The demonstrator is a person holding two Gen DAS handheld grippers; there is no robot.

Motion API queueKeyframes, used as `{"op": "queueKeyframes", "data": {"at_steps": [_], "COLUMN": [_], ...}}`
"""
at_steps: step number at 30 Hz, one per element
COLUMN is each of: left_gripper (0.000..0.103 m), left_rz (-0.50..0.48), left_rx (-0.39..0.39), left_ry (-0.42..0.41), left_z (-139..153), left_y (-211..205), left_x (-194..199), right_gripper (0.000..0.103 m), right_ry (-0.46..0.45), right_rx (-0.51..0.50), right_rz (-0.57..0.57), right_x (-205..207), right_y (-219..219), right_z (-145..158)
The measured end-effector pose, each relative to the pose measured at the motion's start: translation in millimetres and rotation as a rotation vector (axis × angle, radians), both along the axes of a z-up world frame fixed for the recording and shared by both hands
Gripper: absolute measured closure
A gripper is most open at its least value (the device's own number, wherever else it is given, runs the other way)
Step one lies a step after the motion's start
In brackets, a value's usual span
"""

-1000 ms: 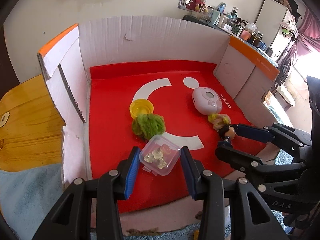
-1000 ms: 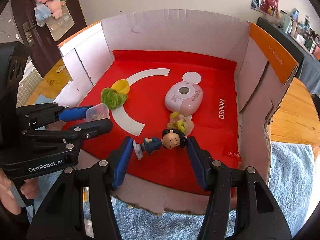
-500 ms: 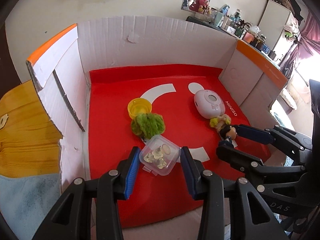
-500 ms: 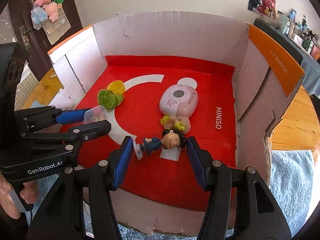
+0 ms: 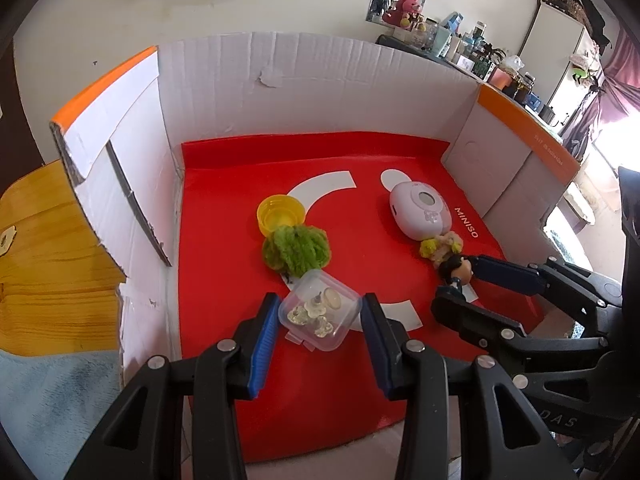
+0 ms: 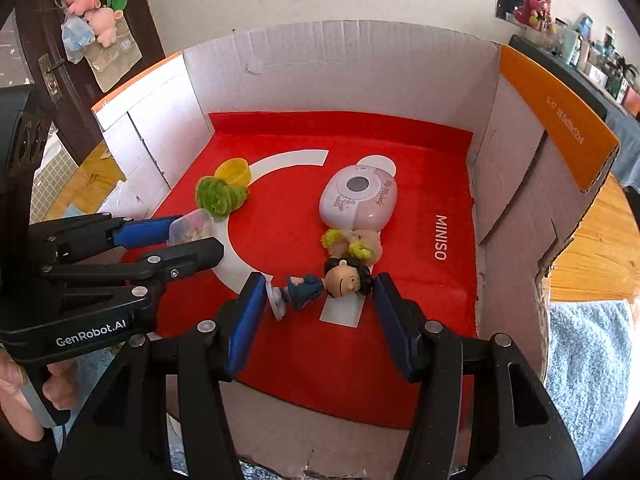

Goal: Organize objects
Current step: 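Lower both objects onto the red mat and open both tools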

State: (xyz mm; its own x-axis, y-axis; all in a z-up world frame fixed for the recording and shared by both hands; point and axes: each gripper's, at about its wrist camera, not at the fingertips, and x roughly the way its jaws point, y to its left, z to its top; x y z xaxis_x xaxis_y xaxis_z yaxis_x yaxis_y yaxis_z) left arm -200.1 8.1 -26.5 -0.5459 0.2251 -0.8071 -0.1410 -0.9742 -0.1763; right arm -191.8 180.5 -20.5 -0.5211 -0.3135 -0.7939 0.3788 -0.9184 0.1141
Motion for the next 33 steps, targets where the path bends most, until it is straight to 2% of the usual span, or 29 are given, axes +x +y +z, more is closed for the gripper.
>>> {"op": "queueKeyframes", "data": {"at_steps": [29,33], "left_gripper": [0.058,0.056], "left_rz": [0.006,0.006], "left_rx": [-0.006,-0.004], "left_ry": [0.007,0.007], "left_z": [0.6,1.0], "left_y": [0.3,0.0], "left_x": [1.8,1.9], "right_gripper": [0.048,0.043], "right_ry": [-0.008,-0.008], "right_rx": [-0.008,-0.005], "right_rz": [0.004,0.006], "right_x": [3.6,5.2], "right_y": [2.4,2.8], "right_z": [0.4,0.5]}}
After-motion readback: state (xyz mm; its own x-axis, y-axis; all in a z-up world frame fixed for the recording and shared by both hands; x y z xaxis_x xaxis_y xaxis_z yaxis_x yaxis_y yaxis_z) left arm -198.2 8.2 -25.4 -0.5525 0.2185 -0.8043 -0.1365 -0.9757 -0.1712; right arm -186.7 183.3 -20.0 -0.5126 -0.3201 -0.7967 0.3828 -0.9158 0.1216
